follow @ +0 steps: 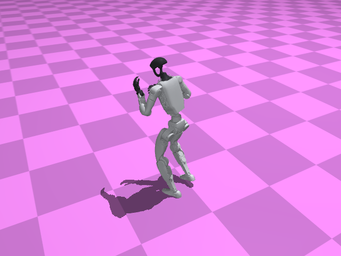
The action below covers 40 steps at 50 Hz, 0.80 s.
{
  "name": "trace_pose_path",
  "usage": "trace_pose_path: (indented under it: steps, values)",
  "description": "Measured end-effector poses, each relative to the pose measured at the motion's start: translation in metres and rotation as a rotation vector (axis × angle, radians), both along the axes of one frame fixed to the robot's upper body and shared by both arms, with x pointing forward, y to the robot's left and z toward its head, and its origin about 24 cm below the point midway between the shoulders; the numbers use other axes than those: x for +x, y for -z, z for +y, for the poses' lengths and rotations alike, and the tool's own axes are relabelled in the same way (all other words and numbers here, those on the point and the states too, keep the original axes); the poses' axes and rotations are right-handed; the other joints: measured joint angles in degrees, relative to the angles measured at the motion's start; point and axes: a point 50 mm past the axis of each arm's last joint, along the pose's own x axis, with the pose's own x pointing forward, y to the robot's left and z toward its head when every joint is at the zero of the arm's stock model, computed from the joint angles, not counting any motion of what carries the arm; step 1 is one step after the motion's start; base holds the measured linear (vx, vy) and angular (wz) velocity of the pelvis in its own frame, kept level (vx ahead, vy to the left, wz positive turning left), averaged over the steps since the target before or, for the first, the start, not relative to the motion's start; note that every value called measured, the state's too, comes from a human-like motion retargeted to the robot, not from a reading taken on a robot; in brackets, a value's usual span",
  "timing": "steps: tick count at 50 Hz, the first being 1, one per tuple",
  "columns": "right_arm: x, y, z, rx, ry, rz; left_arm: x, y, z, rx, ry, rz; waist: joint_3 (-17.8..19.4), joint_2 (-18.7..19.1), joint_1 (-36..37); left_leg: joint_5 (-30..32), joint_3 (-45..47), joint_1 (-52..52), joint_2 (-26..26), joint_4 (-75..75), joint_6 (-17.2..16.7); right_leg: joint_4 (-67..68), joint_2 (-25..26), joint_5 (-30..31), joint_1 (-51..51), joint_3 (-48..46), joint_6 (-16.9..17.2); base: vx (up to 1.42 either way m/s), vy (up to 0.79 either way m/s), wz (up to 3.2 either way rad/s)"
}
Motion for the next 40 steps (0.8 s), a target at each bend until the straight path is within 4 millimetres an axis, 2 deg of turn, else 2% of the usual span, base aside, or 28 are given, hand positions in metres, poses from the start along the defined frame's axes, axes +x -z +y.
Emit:
trace_pose_path:
  steps: [2,3,5,7,9,10,13,15,17,20,22,25,27,28,30,31,32,33,34,35,37,38,40]
  values:
    - [-0.011,-0.009,-0.010,0.012,-0.007,-0.025,-0.006,-0.011,-0.003,-0.046,0.042,-0.056,-1.76,0.70,-3.24,3.18,1.70,5.95,-0.16,-6.55,-0.68,-12.99,0.29,0.89,2.21,-3.94,2.20,0.81,-0.01,-0.82]
    - [-0.015,-0.010,-0.013,0.013,-0.011,-0.022,-0.008,-0.010,-0.002,-0.070,0.059,-0.051,-2.95,0.99,-4.81,5.70,2.33,8.72,-0.29,-9.68,-1.25,-20.95,1.17,2.54,3.92,-5.54,4.04,0.83,-0.07,-0.97]
    - [-0.014,-0.009,-0.015,0.023,-0.015,0.001,-0.011,-0.003,-0.001,-0.163,0.210,0.035,-4.29,1.40,-6.35,13.09,2.54,15.01,-1.49,-18.13,-1.28,-40.65,4.53,9.65,9.34,-5.97,7.07,0.83,-0.13,-1.21]
    - [-0.012,-0.003,-0.017,-0.041,0.017,0.021,-0.008,0.014,0.009,-0.069,0.060,0.072,-5.65,0.87,-6.95,19.83,2.01,17.24,-2.98,-16.62,-1.09,-48.53,4.71,15.52,13.36,-5.81,8.40,0.87,-0.13,-1.31]
    - [-0.005,0.002,-0.016,-0.116,0.037,0.021,-0.007,0.032,0.017,-0.038,-0.003,0.152,-5.84,0.49,-6.27,23.24,1.66,15.68,-3.88,-8.57,-0.84,-50.03,4.12,15.55,16.75,-4.18,7.37,0.85,-0.09,-1.35]
    - [-0.002,0.004,-0.014,-0.117,0.039,0.033,-0.006,0.041,0.022,-0.023,-0.037,0.198,-5.71,0.44,-5.65,23.43,1.84,13.81,-3.93,-2.64,-0.65,-49.38,3.73,13.71,18.20,-2.94,6.58,0.81,-0.04,-1.25]
    - [0.018,0.009,-0.007,-0.128,0.056,0.051,0.002,0.074,0.038,0.005,-0.156,0.362,-3.00,2.85,-2.83,15.92,3.34,5.63,-0.24,17.34,1.95,-41.18,4.00,4.53,19.61,0.42,3.49,0.78,0.02,-1.22]
    - [0.035,0.008,0.001,-0.186,0.058,0.029,0.003,0.101,0.051,-0.019,-0.227,0.496,-0.25,5.12,-0.15,10.67,2.23,0.12,1.32,26.32,1.47,-32.17,4.45,-1.48,18.95,2.42,1.60,0.78,0.07,-1.33]
    - [0.047,-0.004,0.008,-0.209,0.086,-0.048,-0.005,0.123,0.064,-0.072,-0.276,0.599,1.28,5.96,3.10,8.77,0.97,-5.92,1.22,29.17,0.48,-27.54,4.26,-4.41,19.38,4.24,2.38,0.85,0.06,-1.10]
    - [0.045,-0.030,0.018,-0.076,0.082,-0.155,-0.030,0.139,0.082,-0.138,-0.325,0.678,-0.28,4.20,9.31,8.44,2.42,-11.85,1.07,20.63,0.65,-32.13,4.04,-2.15,23.77,6.87,5.26,0.96,-0.01,-0.72]
    - [0.035,-0.043,0.027,-0.014,0.036,-0.209,-0.043,0.143,0.088,-0.150,-0.319,0.707,-2.13,2.05,12.94,11.48,5.34,-11.27,-0.91,3.32,1.92,-37.67,3.17,4.29,26.94,8.36,7.65,1.01,0.00,-0.43]
    - [0.022,-0.051,0.039,0.012,-0.052,-0.256,-0.055,0.140,0.098,-0.138,-0.342,0.701,-2.83,1.86,17.51,17.89,8.17,-4.36,-2.22,-25.24,-1.79,-40.86,4.97,15.59,32.78,10.63,8.28,1.12,0.05,-0.65]
    - [0.015,-0.046,0.046,-0.033,-0.120,-0.227,-0.061,0.131,0.103,-0.099,-0.373,0.670,-1.91,4.80,18.10,22.26,3.75,1.41,-1.71,-35.57,-4.01,-36.54,8.07,21.58,35.74,11.48,5.32,1.13,0.10,-0.53]
    - [0.013,-0.044,0.048,-0.057,-0.142,-0.223,-0.060,0.125,0.102,-0.074,-0.380,0.648,-1.23,5.98,17.74,24.25,0.69,3.28,-1.21,-36.59,-3.39,-31.73,9.40,23.10,35.57,11.09,3.14,1.05,0.08,-0.17]
    - [0.015,-0.041,0.052,-0.097,-0.156,-0.211,-0.047,0.113,0.095,-0.025,-0.378,0.582,0.87,5.50,16.79,23.92,-3.11,3.63,-1.65,-30.87,1.25,-16.72,8.46,20.76,30.56,7.96,-1.01,0.94,0.04,0.10]
    - [0.020,-0.037,0.054,-0.103,-0.150,-0.185,-0.034,0.107,0.089,0.006,-0.368,0.543,2.56,3.89,16.31,19.85,-3.10,1.58,-2.54,-23.35,3.27,-8.32,5.45,16.74,26.61,5.48,-2.85,0.86,-0.01,0.25]
    - [0.025,-0.032,0.057,-0.096,-0.139,-0.155,-0.021,0.101,0.082,0.046,-0.358,0.504,3.97,2.62,15.86,15.16,-2.98,-1.21,-2.66,-14.44,3.84,-0.36,2.64,13.09,22.63,2.71,-3.93,0.86,-0.03,0.33]
    - [0.029,-0.024,0.058,-0.063,-0.120,-0.114,-0.006,0.098,0.074,0.106,-0.344,0.466,4.82,2.05,15.50,9.20,-2.63,-5.48,-1.23,-2.72,1.51,6.68,0.24,10.20,18.60,-0.63,-3.49,0.88,-0.04,0.36]
    - [0.033,-0.016,0.060,-0.042,-0.100,-0.069,0.009,0.095,0.066,0.148,-0.333,0.445,5.99,1.77,15.01,5.59,-2.63,-6.62,-0.46,2.81,0.20,10.91,-1.58,7.63,15.46,-3.12,-4.06,0.88,-0.06,0.35]
    - [0.037,-0.008,0.061,-0.025,-0.080,-0.023,0.024,0.090,0.059,0.185,-0.326,0.430,7.33,1.64,14.45,3.17,-2.80,-6.20,-0.02,5.23,-0.62,13.73,-3.11,5.21,12.76,-5.18,-5.15,0.86,-0.07,0.48]
    - [0.035,-0.005,0.052,0.035,-0.045,0.006,0.044,0.071,0.041,0.226,-0.297,0.358,8.52,1.79,12.10,0.78,-4.02,-3.77,-0.37,5.08,-1.73,13.72,-5.23,2.77,7.99,-8.56,-4.28,0.86,-0.08,0.75]
    - [0.029,-0.007,0.045,0.066,-0.046,-0.003,0.047,0.058,0.031,0.253,-0.284,0.290,8.38,2.16,10.60,0.27,-4.81,-2.44,-0.64,4.04,-2.12,12.14,-6.24,2.26,5.71,-10.20,-3.15,0.89,-0.08,0.84]
    - [0.012,-0.017,0.030,0.125,-0.074,-0.026,0.038,0.034,0.012,0.184,-0.174,0.197,7.21,3.22,7.51,0.64,-5.60,0.79,-0.97,0.22,-2.38,6.73,-8.62,2.78,1.51,-13.28,-0.26,0.92,-0.09,0.64]
